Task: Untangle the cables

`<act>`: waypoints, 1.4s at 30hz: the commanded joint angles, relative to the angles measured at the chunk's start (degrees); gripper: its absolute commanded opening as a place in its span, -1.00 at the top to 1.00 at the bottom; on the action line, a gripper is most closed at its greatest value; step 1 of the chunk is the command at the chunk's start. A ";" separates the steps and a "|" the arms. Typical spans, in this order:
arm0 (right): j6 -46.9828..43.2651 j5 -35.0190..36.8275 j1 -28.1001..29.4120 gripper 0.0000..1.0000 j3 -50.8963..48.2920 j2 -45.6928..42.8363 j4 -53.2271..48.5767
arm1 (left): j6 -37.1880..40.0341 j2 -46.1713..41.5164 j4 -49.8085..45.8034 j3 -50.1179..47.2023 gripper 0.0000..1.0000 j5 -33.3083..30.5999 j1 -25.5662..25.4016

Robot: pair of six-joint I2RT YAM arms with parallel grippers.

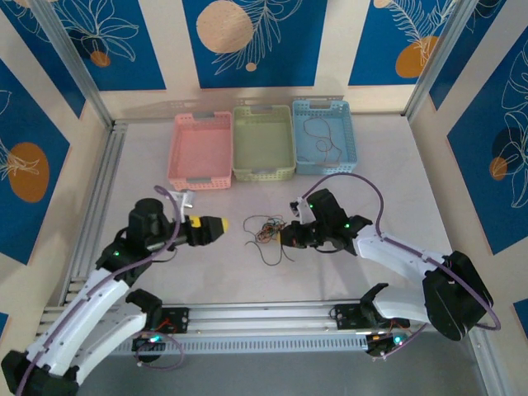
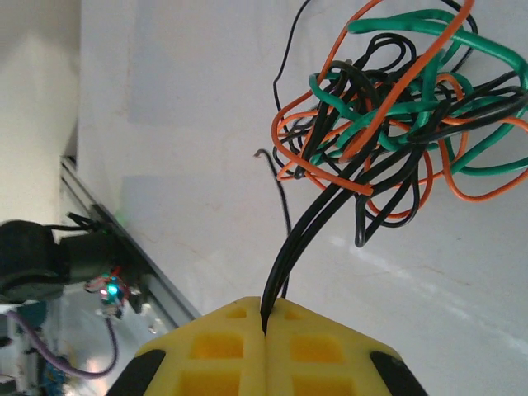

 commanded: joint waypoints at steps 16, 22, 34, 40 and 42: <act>22.78 -15.89 -6.20 1.00 -2.60 4.08 14.69 | 13.19 25.30 12.96 3.12 -0.63 -14.26 -25.24; 23.44 -17.99 -6.40 1.00 -1.27 3.65 13.56 | 18.21 31.03 12.65 7.23 -0.60 -16.55 -27.21; 23.88 -19.28 -6.92 1.00 -0.97 2.50 12.86 | 22.25 38.84 11.33 12.32 -0.28 -17.25 -28.62; 24.05 -19.37 -7.17 1.00 -1.40 1.88 12.61 | 21.13 39.78 13.79 10.44 -0.10 -17.08 -28.60; 24.05 -19.23 -7.14 1.00 -1.63 1.31 12.33 | 21.01 40.46 14.12 10.34 -0.04 -17.24 -28.59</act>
